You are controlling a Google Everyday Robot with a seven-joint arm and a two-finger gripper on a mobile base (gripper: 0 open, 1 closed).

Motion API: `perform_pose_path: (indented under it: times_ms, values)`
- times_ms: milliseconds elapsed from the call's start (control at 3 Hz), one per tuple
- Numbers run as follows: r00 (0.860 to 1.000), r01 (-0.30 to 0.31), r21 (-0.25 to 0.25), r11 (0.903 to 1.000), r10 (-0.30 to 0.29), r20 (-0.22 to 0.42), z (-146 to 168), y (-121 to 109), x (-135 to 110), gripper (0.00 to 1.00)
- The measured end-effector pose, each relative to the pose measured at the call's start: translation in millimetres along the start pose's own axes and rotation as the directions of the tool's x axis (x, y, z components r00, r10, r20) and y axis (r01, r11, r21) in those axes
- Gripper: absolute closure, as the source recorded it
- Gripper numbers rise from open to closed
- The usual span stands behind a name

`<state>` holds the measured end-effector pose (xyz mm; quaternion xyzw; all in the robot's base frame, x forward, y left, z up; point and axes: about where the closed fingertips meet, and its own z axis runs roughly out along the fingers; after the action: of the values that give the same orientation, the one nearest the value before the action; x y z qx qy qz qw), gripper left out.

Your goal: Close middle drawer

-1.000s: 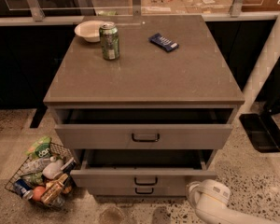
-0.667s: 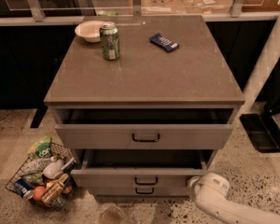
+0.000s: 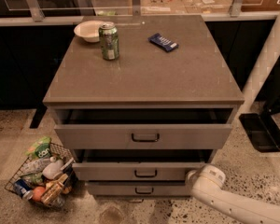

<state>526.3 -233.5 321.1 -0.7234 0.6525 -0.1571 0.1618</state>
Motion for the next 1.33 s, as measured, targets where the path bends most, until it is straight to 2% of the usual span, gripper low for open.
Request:
perform_pose_path:
  times_ms: [333, 1333]
  values:
    - [1.000, -0.001, -0.002, 1.0000, 0.001, 0.000, 3.5, -2.1, 0.1, 0.99]
    - [1.000, -0.001, -0.006, 1.0000, 0.001, 0.002, 5.7, 0.6, -0.9, 0.32]
